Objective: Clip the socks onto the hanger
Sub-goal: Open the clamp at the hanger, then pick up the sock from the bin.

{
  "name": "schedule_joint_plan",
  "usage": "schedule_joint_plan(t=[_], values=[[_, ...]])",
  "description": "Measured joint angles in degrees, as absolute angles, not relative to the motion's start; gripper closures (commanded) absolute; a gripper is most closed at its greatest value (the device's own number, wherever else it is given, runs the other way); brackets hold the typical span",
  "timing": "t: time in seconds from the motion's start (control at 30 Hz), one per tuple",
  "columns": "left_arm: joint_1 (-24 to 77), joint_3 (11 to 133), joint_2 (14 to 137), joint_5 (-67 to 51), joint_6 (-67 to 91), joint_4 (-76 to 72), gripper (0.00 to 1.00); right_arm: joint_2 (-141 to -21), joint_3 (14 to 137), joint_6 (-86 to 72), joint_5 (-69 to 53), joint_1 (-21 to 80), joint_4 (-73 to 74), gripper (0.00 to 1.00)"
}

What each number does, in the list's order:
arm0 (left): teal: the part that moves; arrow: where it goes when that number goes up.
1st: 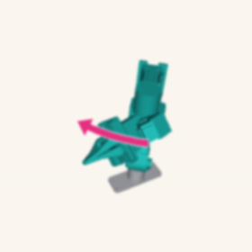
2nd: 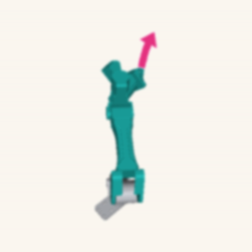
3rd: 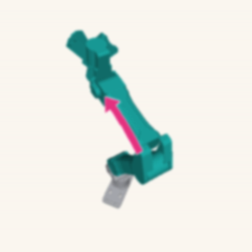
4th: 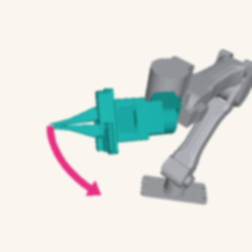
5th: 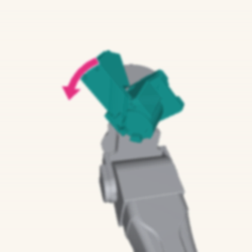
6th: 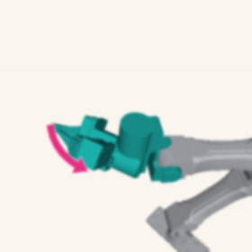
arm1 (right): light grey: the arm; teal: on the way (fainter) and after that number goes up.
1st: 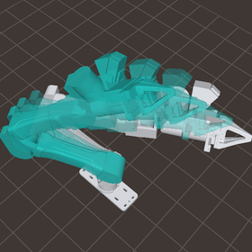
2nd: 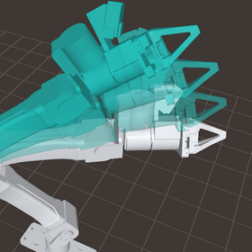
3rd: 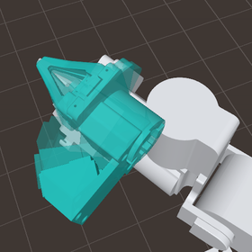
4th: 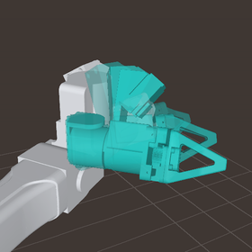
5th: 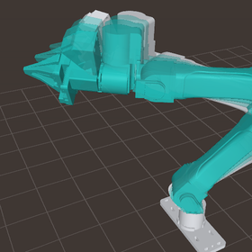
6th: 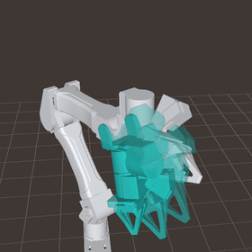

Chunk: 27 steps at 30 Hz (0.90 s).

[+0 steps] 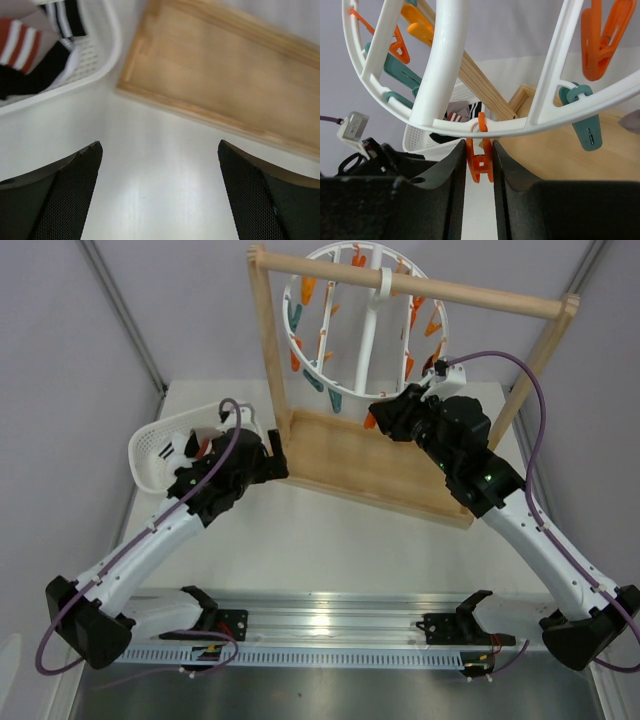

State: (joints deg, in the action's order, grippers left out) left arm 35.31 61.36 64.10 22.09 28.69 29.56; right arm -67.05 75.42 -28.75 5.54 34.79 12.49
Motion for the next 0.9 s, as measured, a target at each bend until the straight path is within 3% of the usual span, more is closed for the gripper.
schedule_joint_plan(t=[0.43,0.9], values=[[13.13,71.02,85.01,20.99,30.57,35.33,0.04,-67.05,75.42,-28.71,3.4,34.7,11.88,1.0],[-1.04,81.14,103.59,17.52,38.87,35.31,0.13,-67.05,75.2,-28.69,2.04,34.48,11.33,0.98]])
